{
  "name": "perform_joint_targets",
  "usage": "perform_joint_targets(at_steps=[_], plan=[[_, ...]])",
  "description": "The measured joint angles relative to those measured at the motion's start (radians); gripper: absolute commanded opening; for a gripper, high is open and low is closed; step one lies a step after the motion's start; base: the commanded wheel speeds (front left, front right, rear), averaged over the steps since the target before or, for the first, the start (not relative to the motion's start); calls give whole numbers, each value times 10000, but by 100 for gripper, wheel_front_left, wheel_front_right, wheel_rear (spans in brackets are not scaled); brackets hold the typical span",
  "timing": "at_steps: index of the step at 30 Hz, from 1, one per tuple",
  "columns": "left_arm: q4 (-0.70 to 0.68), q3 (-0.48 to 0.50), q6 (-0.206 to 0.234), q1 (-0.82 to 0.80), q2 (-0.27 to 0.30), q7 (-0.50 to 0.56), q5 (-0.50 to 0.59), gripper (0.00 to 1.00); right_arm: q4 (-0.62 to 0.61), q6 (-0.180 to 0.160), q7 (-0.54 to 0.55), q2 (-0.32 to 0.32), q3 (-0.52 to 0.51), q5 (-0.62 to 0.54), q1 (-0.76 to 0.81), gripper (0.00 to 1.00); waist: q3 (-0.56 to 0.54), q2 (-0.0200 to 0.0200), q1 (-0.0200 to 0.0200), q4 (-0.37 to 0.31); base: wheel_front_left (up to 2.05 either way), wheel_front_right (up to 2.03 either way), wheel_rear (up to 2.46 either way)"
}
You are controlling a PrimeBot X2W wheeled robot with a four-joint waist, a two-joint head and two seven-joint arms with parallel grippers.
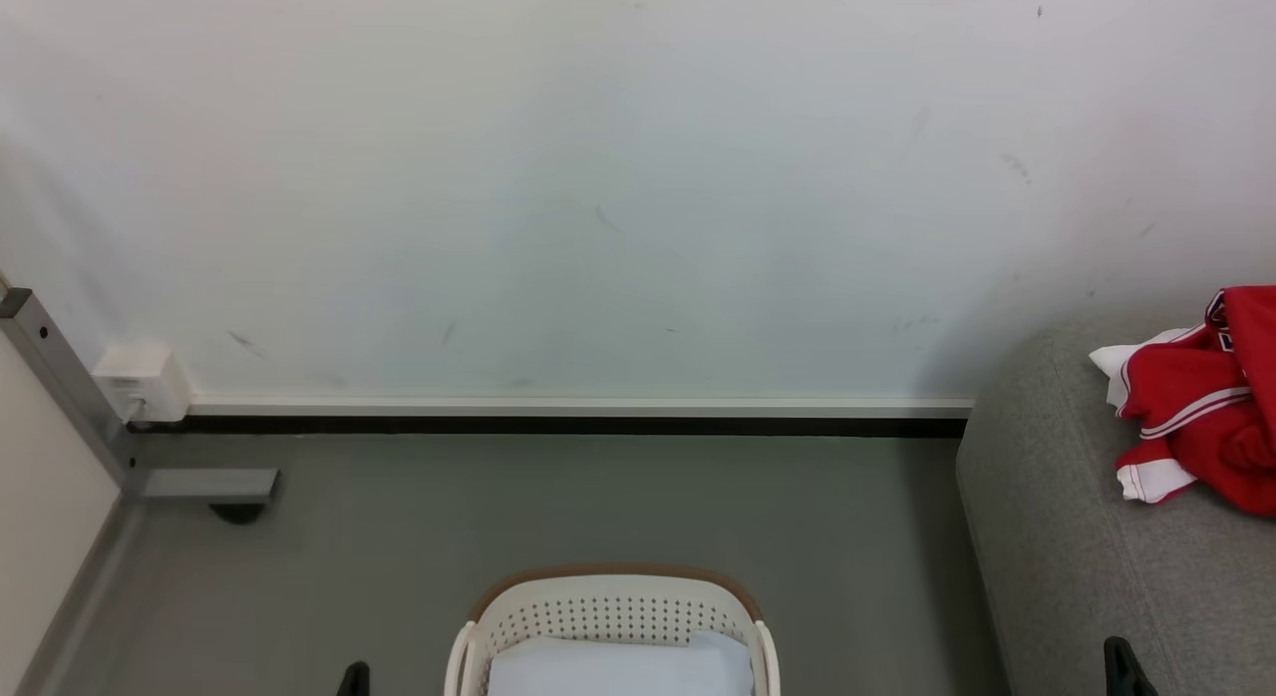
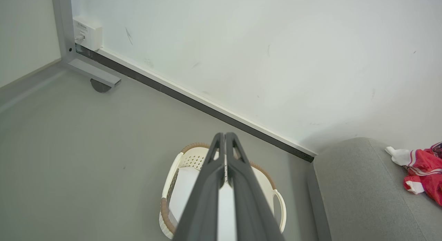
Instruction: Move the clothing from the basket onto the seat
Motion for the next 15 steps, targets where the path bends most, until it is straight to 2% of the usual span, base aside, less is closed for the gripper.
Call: perform_joint_targets(at_steps=[15], plan=[[-282,316,-109,-290,-61,604,-2169,0,-113,0,608,-6,-52,2541,-323,0,103,-1,0,26,0,0,0]])
